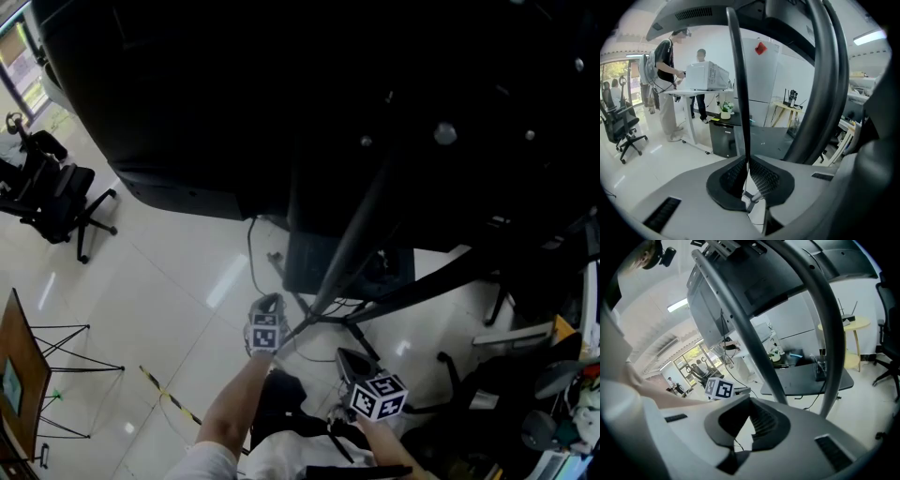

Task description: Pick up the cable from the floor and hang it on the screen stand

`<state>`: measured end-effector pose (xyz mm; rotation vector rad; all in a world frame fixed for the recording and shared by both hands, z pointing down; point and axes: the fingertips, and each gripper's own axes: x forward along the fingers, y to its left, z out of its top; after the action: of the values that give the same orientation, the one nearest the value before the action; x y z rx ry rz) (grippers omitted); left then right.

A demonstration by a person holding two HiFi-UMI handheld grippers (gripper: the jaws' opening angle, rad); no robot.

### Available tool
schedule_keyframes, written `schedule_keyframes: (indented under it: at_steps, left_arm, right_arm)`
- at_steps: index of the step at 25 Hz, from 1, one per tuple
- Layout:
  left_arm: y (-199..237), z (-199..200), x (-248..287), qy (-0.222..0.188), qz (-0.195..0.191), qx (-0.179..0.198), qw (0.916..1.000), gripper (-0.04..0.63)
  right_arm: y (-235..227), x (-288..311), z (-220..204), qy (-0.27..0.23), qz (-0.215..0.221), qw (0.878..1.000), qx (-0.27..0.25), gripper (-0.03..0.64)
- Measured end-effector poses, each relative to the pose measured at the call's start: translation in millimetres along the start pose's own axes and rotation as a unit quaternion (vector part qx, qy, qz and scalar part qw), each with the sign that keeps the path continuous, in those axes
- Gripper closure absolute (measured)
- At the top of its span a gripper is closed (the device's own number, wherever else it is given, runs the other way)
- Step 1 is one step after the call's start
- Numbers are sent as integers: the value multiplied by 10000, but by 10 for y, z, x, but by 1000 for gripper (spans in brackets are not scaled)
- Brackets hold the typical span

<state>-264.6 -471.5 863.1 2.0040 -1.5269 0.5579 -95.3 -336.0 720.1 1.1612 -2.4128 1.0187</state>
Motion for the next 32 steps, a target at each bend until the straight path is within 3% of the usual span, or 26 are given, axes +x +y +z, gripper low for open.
schedule_keyframes:
  at_steps: [6,12,21,26,32]
  left_arm:
    - [-329,164,-666,-420,-12,-41,9991,577]
    - [-980,188,-1314,-628,-136,142,9978,577]
    - [-2070,494,-2064,-644,-664,753,9929,577]
    - [-2424,846,-2300,-760,-700,973,9899,577]
    - [-2728,1113,-2645,-947,-843,791,9888,577]
  right_arm:
    - [72,-310,7,-142,215,9996,-93,608]
    - [-20,-754,-229,-247,430,9987,-122,592]
    - [-381,-1421,-520,-464,284,9985,112,589]
    - [-640,-1693,-557,-586,186,9977,270,589]
    - [-636,-1819,-612,-529,316,9975,-335,588]
